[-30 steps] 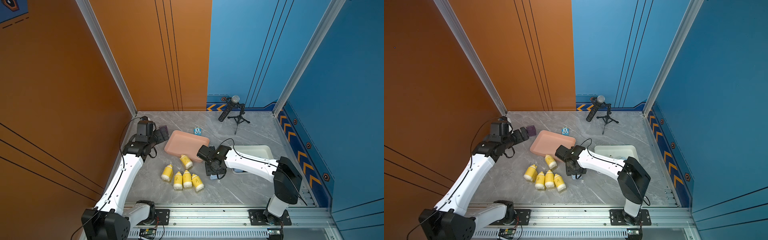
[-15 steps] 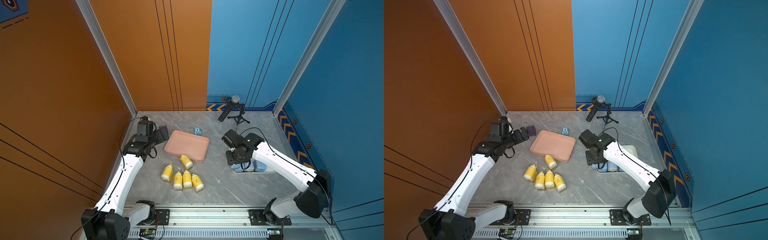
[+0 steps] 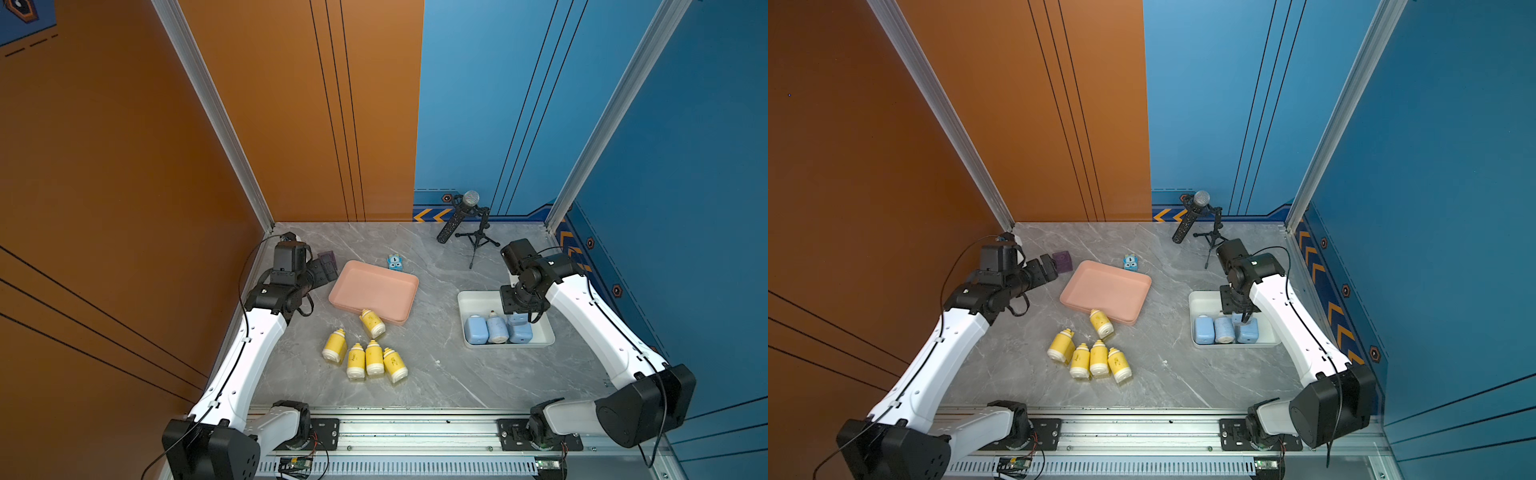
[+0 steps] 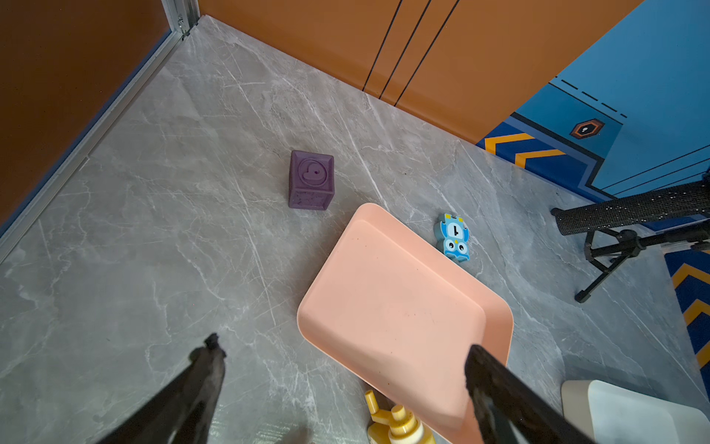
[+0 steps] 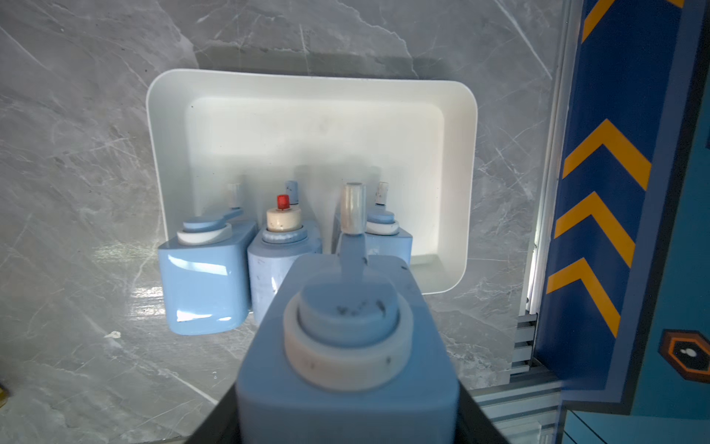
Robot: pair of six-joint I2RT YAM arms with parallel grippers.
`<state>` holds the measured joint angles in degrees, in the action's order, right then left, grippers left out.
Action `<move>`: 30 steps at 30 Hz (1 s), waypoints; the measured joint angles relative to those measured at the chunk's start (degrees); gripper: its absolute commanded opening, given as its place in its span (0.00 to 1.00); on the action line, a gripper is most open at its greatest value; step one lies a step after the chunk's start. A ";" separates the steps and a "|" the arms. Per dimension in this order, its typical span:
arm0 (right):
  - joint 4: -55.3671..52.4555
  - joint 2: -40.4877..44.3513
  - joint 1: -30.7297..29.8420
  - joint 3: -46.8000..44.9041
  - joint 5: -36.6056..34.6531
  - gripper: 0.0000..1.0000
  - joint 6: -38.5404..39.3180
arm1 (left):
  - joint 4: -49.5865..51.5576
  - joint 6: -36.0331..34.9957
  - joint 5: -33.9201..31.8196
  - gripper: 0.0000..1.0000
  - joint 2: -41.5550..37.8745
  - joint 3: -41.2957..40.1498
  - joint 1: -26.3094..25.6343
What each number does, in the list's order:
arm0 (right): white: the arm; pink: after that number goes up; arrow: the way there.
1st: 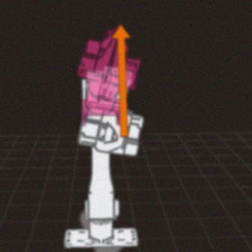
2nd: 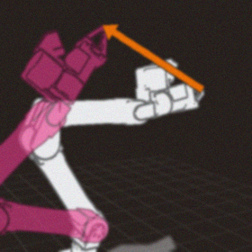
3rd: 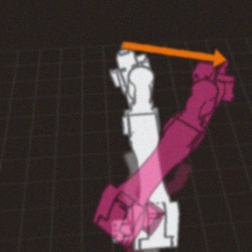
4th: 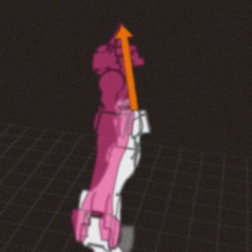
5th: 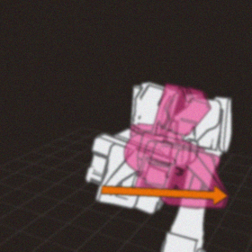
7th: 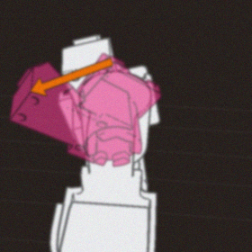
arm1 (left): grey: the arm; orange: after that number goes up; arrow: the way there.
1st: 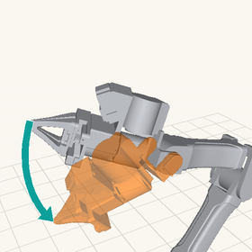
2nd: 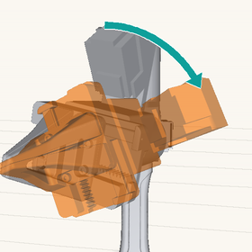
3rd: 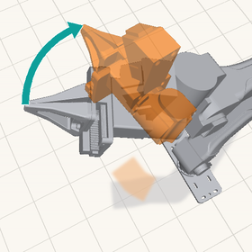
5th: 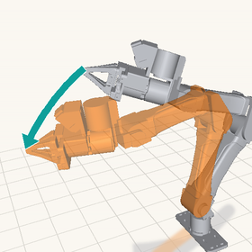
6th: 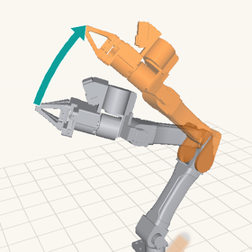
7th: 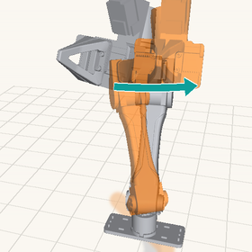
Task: Place the pencil sharpeners by color into the storage box
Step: Pick up the pencil sharpener from the center of the board, then place the pencil sharpener in the storage box.
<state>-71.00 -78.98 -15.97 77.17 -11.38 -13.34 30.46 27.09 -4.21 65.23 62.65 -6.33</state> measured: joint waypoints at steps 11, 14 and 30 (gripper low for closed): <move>0.04 1.66 10.43 0.11 0.59 0.38 7.98 | -0.02 0.44 0.22 0.98 -0.46 0.00 0.02; 0.07 0.70 13.33 0.57 0.66 0.39 9.18 | -0.02 0.44 0.22 0.98 -0.46 0.00 0.02; 5.09 -7.06 20.94 2.19 -0.44 0.38 13.51 | -0.28 1.11 0.87 0.98 -0.98 -0.48 0.07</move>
<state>-65.91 -86.04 4.97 79.35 -11.81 0.16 30.17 28.21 -3.33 64.25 62.17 -6.26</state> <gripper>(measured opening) 0.571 0.983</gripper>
